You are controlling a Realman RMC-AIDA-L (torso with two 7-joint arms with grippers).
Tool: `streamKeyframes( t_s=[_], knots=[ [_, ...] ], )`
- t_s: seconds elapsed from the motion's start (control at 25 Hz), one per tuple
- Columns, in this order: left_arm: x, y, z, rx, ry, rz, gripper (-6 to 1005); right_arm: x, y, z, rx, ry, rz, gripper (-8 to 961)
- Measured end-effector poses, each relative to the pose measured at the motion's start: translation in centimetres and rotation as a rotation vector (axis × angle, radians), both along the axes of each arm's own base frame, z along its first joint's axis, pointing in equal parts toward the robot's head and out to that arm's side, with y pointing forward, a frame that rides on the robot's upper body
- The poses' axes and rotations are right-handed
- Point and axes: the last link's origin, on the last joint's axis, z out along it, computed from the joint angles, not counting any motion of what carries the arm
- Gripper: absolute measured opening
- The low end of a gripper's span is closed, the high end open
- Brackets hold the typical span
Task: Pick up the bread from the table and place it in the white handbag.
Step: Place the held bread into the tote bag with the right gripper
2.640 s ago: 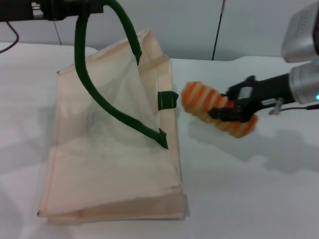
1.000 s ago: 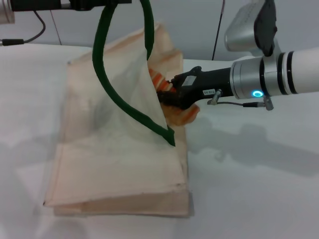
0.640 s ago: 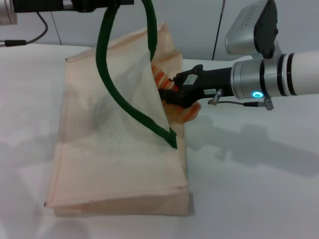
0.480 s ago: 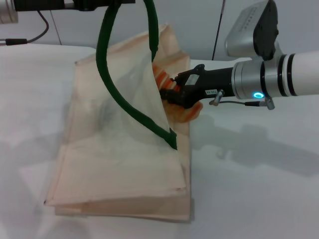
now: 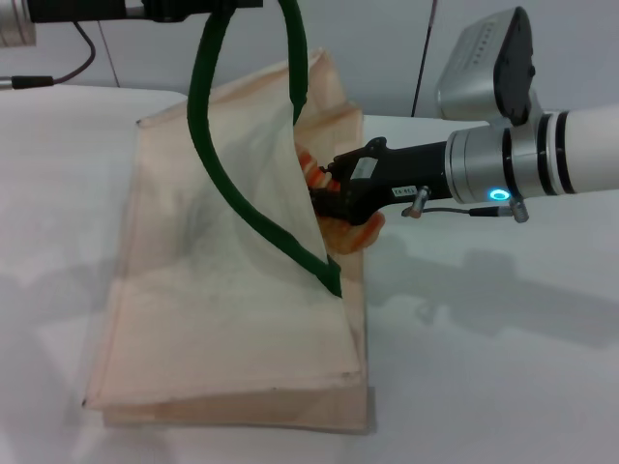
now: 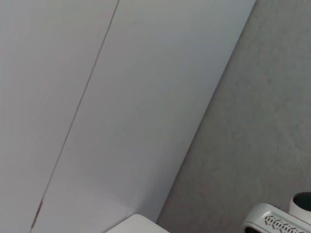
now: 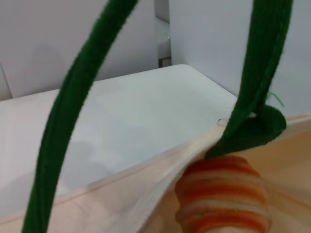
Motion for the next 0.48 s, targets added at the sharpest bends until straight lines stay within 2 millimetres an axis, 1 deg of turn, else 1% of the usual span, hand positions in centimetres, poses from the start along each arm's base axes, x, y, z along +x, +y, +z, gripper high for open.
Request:
streamKeyframes(
  t_s=[0.08, 0.28, 0.48],
  knots=[
    [-0.12, -0.05, 0.00, 0.000, 0.000, 0.003, 145, -0.09, -0.04, 0.07, -0.003, 0.008, 0.002, 296],
    [-0.03, -0.01, 0.00, 0.000, 0.000, 0.001, 145, 0.01, -0.09, 0.05, -0.007, 0.004, 0.002, 332],
    [-0.02, -0.01, 0.00, 0.000, 0.000, 0.001, 145, 0.01, -0.07, 0.06, -0.006, 0.003, 0.003, 543]
  ],
)
